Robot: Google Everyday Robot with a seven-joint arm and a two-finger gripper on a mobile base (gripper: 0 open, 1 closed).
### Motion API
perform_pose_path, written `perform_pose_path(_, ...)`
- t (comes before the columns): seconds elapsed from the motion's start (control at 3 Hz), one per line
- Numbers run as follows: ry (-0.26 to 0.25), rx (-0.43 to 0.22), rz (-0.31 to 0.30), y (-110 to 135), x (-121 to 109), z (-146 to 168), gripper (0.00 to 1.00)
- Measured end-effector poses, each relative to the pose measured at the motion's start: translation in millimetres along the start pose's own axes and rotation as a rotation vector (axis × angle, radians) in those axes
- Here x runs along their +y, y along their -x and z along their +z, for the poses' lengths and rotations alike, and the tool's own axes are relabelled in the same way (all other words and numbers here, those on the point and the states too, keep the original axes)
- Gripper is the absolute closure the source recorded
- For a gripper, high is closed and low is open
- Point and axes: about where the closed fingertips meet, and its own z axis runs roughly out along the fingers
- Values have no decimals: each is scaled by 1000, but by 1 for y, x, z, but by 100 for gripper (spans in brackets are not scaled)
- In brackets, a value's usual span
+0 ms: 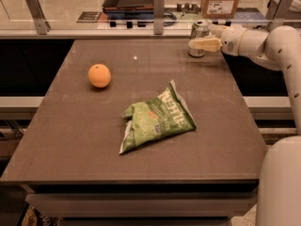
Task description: Knock 7up can over
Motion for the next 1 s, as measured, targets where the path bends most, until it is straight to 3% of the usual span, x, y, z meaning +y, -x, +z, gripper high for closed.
perform_pose_path(1.0, 15, 0, 3, -2, 6, 10, 88)
